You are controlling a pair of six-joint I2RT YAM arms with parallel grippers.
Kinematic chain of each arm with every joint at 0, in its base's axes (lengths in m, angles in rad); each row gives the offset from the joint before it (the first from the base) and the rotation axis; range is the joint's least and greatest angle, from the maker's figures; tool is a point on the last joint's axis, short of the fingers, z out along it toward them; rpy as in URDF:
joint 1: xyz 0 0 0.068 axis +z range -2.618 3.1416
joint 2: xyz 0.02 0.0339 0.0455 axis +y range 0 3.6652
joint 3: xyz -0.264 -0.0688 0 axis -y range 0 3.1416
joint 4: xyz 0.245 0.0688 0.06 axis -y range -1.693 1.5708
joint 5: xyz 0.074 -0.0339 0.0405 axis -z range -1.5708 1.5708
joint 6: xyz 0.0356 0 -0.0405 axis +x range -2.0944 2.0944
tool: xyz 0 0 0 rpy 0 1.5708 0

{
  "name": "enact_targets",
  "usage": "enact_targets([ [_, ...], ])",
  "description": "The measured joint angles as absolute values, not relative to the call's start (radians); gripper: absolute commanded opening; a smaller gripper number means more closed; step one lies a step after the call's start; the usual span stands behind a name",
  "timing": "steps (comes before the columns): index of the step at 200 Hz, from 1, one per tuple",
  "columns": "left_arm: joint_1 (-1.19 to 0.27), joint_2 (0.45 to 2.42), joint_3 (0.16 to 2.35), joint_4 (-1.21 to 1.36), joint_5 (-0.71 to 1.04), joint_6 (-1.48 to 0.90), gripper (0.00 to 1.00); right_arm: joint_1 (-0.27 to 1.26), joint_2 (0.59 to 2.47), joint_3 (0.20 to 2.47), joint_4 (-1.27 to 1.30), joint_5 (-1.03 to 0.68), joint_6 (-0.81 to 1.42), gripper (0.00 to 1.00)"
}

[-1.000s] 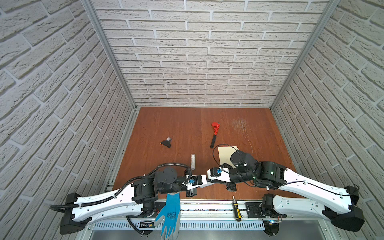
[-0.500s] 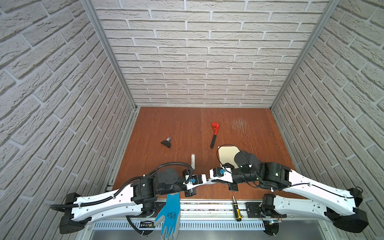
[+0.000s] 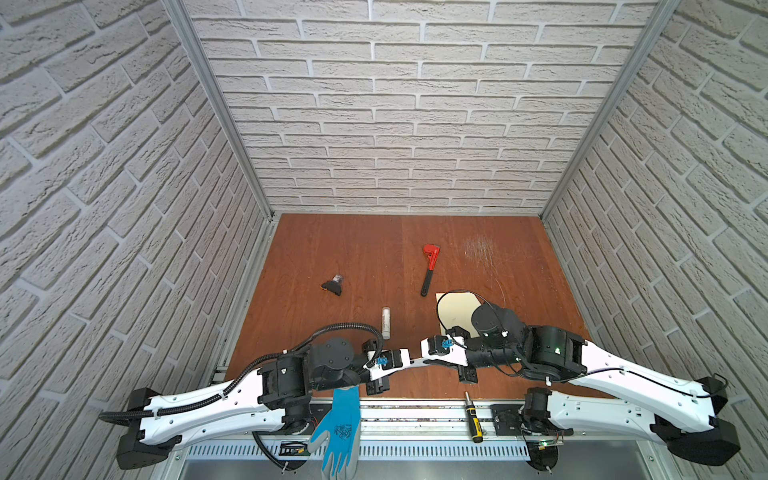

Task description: Place the letter into the envelope and seal it

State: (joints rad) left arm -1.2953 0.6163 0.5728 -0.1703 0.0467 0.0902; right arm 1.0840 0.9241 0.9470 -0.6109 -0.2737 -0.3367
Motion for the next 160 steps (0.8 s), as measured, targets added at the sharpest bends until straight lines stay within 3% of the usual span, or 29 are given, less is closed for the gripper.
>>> enact_targets([
  [7,-1.291,0.608,0.573,-0.190,0.046,0.083,0.18,1.084,0.922,0.947,-0.616,-0.270,-0.337,0.06],
  [20,-1.283,0.595,0.573,-0.216,0.044,0.068,0.00,1.084,0.919,0.947,-0.620,-0.263,-0.337,0.06],
  [69,-1.260,0.569,0.573,-0.236,0.054,0.054,0.00,1.085,0.914,0.947,-0.606,-0.252,-0.337,0.06],
  [77,-1.256,0.569,0.573,-0.236,0.056,0.053,0.17,1.085,0.914,0.947,-0.606,-0.250,-0.337,0.06],
  [84,-1.254,0.569,0.573,-0.240,0.057,0.054,0.20,1.085,0.914,0.947,-0.608,-0.246,-0.337,0.06],
  [93,-1.250,0.568,0.573,-0.256,0.057,0.049,0.15,1.085,0.909,0.947,-0.621,-0.242,-0.337,0.06],
  [100,-1.246,0.568,0.573,-0.268,0.057,0.045,0.00,1.085,0.904,0.947,-0.628,-0.237,-0.337,0.06],
  [138,-1.237,0.568,0.574,-0.289,0.073,0.047,0.00,1.085,0.891,0.948,-0.640,-0.225,-0.337,0.06],
  [147,-1.235,0.567,0.574,-0.288,0.073,0.047,0.14,1.085,0.891,0.948,-0.640,-0.225,-0.336,0.06],
  [160,-1.232,0.563,0.574,-0.302,0.070,0.047,0.15,1.085,0.886,0.948,-0.645,-0.221,-0.336,0.06],
])
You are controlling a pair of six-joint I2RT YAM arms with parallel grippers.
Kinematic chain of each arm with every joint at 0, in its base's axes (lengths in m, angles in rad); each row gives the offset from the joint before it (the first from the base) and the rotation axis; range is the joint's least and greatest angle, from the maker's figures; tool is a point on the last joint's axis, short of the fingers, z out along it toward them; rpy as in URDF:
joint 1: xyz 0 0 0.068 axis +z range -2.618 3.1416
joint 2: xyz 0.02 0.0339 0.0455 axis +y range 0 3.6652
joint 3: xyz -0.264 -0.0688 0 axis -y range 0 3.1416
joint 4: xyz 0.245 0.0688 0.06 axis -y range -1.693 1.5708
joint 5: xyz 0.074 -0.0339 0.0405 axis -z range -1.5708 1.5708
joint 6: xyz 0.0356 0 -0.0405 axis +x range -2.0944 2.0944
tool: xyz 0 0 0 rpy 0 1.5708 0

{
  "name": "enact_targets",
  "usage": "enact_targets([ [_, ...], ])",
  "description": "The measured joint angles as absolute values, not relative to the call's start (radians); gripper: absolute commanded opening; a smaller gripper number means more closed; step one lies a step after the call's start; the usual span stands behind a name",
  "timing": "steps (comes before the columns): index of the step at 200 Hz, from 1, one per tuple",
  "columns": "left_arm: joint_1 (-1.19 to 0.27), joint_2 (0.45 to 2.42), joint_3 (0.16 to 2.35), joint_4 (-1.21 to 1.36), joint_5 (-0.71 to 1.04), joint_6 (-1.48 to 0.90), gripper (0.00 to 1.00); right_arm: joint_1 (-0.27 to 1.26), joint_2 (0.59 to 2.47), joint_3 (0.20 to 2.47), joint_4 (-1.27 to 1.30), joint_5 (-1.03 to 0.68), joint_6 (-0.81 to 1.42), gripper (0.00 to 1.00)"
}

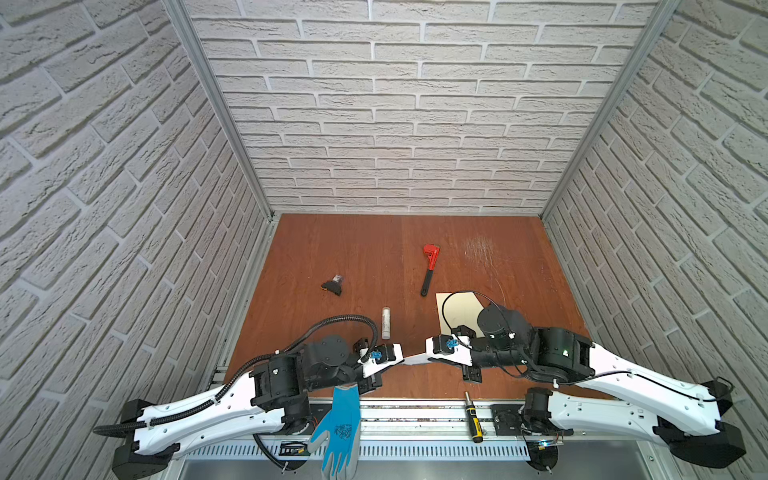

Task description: Place the letter into the envelope and seal it

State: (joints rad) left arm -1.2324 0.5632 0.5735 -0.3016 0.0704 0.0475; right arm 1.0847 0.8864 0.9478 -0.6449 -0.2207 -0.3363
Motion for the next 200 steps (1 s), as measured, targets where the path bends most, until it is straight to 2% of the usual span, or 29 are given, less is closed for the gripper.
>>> enact_targets([
  [7,-1.230,0.560,0.574,-0.314,0.069,0.045,0.10,1.085,0.881,0.948,-0.649,-0.218,-0.336,0.06],
  [13,-1.229,0.557,0.574,-0.321,0.068,0.041,0.00,1.085,0.876,0.948,-0.650,-0.217,-0.336,0.06],
  [48,-1.229,0.548,0.573,-0.331,0.068,0.036,0.00,1.085,0.858,0.948,-0.654,-0.213,-0.329,0.06],
  [56,-1.229,0.548,0.573,-0.331,0.068,0.032,0.11,1.085,0.857,0.948,-0.654,-0.211,-0.328,0.06],
  [64,-1.229,0.548,0.573,-0.331,0.066,0.030,0.13,1.085,0.856,0.948,-0.656,-0.209,-0.326,0.06],
  [72,-1.229,0.550,0.573,-0.342,0.062,0.029,0.09,1.087,0.851,0.949,-0.664,-0.204,-0.324,0.06],
  [76,-1.228,0.552,0.573,-0.347,0.059,0.028,0.00,1.087,0.848,0.949,-0.668,-0.202,-0.323,0.06],
  [125,-1.225,0.569,0.585,-0.354,0.045,0.029,0.00,1.092,0.850,0.979,-0.707,-0.191,-0.310,0.06],
  [132,-1.225,0.567,0.585,-0.354,0.045,0.029,0.05,1.092,0.859,0.992,-0.718,-0.189,-0.309,0.06],
  [143,-1.225,0.560,0.585,-0.354,0.045,0.031,0.19,1.097,0.876,1.019,-0.736,-0.186,-0.304,0.06],
  [160,-1.225,0.550,0.585,-0.368,0.044,0.028,0.21,1.107,0.891,1.054,-0.745,-0.180,-0.298,0.05],
  [165,-1.225,0.546,0.585,-0.371,0.044,0.028,0.18,1.111,0.892,1.060,-0.745,-0.179,-0.296,0.06],
  [176,-1.225,0.540,0.585,-0.375,0.044,0.025,0.00,1.119,0.893,1.071,-0.745,-0.176,-0.293,0.06],
  [200,-1.224,0.528,0.585,-0.382,0.044,0.037,0.00,1.132,0.900,1.074,-0.745,-0.173,-0.289,0.06],
])
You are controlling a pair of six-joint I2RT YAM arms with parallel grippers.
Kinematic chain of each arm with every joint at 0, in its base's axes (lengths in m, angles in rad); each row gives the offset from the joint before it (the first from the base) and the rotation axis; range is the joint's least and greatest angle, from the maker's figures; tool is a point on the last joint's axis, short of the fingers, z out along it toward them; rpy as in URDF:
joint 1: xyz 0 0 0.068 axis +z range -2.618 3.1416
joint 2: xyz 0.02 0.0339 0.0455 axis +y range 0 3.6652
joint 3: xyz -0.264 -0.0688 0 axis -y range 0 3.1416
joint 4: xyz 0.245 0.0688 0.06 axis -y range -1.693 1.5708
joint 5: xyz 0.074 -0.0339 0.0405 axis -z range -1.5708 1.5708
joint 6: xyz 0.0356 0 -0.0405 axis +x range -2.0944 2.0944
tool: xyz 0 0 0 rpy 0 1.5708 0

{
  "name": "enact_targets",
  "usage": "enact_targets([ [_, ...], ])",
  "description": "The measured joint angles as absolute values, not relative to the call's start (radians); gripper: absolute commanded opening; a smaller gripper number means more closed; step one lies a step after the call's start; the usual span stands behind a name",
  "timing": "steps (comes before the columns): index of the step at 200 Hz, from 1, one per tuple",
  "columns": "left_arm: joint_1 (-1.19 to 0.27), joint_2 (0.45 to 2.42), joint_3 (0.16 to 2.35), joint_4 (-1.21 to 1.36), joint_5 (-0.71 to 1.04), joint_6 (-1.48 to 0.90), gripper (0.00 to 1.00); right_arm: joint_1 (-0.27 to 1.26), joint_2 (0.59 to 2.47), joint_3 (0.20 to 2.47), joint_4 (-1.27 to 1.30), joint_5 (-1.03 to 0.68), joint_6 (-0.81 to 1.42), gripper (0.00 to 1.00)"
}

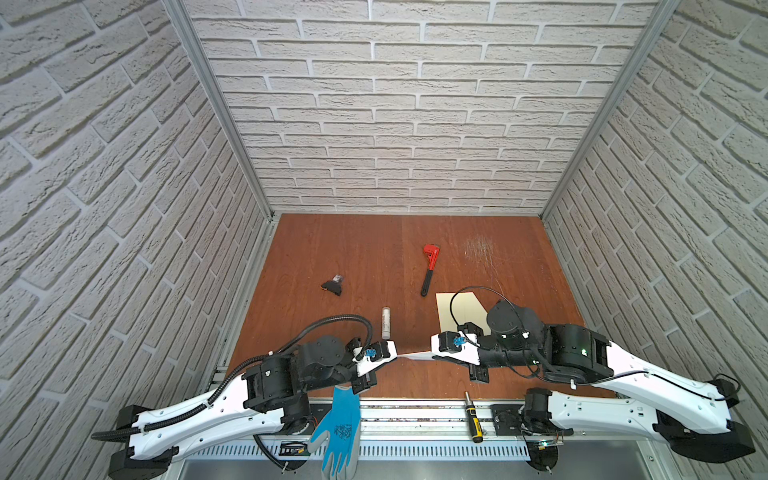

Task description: Place the letter into the envelope and seal it

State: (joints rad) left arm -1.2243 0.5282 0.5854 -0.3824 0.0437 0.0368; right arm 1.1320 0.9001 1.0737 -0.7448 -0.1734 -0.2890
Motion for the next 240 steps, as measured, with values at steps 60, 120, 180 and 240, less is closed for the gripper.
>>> enact_targets([
  [60,-1.224,0.521,0.585,-0.389,0.056,0.029,0.43,1.143,0.915,1.073,-0.746,-0.158,-0.287,0.06],
  [120,-1.224,0.585,0.588,-0.345,0.093,0.029,0.42,1.144,0.897,1.048,-0.746,-0.152,-0.288,0.06],
  [180,-1.224,0.695,0.639,-0.281,0.138,0.048,0.09,1.144,0.915,1.017,-0.749,-0.150,-0.307,0.06],
  [240,-1.224,0.690,0.640,-0.192,0.183,0.029,0.30,1.144,0.939,0.988,-0.731,-0.146,-0.319,0.06],
])
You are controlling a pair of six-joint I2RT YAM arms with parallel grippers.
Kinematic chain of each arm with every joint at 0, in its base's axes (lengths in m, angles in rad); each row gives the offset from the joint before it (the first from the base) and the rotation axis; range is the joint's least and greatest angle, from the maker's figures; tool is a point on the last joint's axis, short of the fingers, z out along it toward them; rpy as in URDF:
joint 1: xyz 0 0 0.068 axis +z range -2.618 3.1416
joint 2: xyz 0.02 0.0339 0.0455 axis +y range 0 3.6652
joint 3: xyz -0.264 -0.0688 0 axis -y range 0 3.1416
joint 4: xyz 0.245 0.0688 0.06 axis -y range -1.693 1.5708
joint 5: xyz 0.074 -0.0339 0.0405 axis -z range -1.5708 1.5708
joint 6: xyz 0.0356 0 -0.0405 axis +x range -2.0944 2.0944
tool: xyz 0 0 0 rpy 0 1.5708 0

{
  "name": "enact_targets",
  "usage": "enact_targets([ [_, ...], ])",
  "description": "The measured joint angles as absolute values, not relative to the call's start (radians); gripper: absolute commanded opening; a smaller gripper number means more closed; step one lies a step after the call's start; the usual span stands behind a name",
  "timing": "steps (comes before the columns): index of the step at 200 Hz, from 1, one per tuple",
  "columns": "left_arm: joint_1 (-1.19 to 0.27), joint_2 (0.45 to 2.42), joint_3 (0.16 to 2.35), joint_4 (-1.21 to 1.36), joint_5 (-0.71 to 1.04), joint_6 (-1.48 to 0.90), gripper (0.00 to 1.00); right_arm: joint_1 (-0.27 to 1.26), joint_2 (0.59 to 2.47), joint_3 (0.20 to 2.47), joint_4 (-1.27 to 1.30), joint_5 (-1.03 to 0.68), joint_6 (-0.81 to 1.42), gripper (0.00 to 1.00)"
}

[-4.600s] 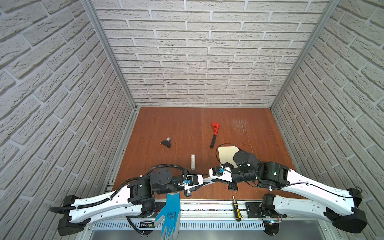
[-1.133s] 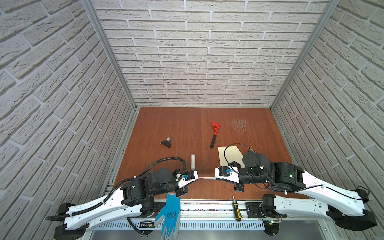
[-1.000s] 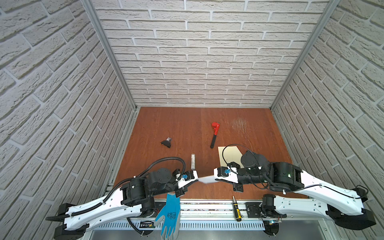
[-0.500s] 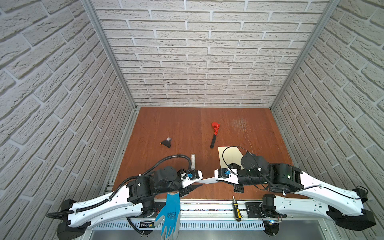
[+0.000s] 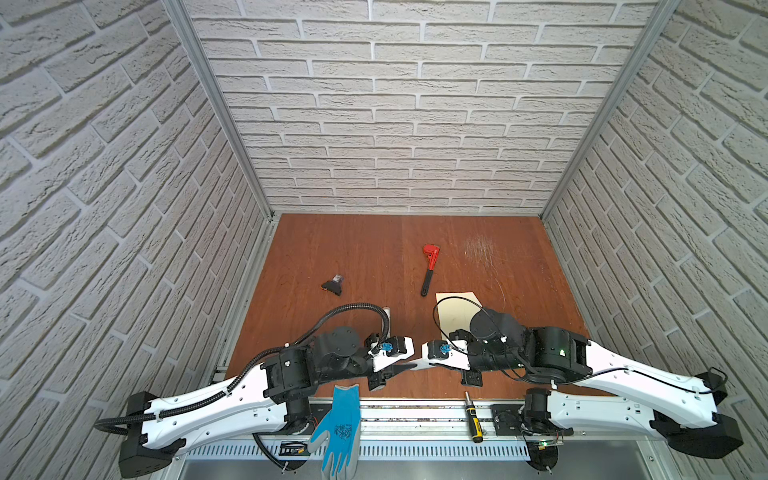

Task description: Place the letter into the envelope and seal it

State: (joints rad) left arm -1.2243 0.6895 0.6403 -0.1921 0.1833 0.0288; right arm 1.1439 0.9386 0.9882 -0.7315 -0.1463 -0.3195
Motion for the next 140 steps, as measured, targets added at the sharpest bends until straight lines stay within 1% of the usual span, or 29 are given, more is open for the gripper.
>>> enact_targets([
  [10,-1.225,0.687,0.640,-0.170,0.195,0.023,0.28,1.144,0.944,0.983,-0.729,-0.144,-0.321,0.06],
  [63,-1.231,0.704,0.640,-0.063,0.246,0.020,0.24,1.144,0.945,0.974,-0.715,-0.139,-0.322,0.06],
  [75,-1.231,0.723,0.640,-0.044,0.253,0.015,0.21,1.144,0.945,0.974,-0.712,-0.139,-0.322,0.06],
  [82,-1.231,0.736,0.640,-0.032,0.255,0.014,0.17,1.144,0.945,0.974,-0.710,-0.139,-0.321,0.06],
  [91,-1.231,0.757,0.640,-0.025,0.257,0.010,0.10,1.144,0.945,0.974,-0.708,-0.139,-0.322,0.06],
  [99,-1.231,0.773,0.640,-0.025,0.257,0.008,0.00,1.144,0.945,0.974,-0.706,-0.139,-0.322,0.06],
  [124,-1.231,0.788,0.641,-0.024,0.256,0.001,0.00,1.144,0.944,0.973,-0.709,-0.138,-0.321,0.06],
  [126,-1.231,0.786,0.640,-0.024,0.256,0.007,0.04,1.144,0.944,0.973,-0.708,-0.138,-0.321,0.06],
  [131,-1.232,0.784,0.640,-0.025,0.255,0.006,0.20,1.144,0.942,0.973,-0.707,-0.138,-0.321,0.06],
  [133,-1.232,0.782,0.640,-0.025,0.255,0.001,0.26,1.144,0.941,0.973,-0.706,-0.138,-0.321,0.06],
  [136,-1.232,0.779,0.640,-0.025,0.254,0.005,0.31,1.144,0.940,0.973,-0.704,-0.138,-0.321,0.06],
  [140,-1.232,0.775,0.640,-0.025,0.253,0.003,0.34,1.144,0.938,0.973,-0.703,-0.138,-0.321,0.06],
])
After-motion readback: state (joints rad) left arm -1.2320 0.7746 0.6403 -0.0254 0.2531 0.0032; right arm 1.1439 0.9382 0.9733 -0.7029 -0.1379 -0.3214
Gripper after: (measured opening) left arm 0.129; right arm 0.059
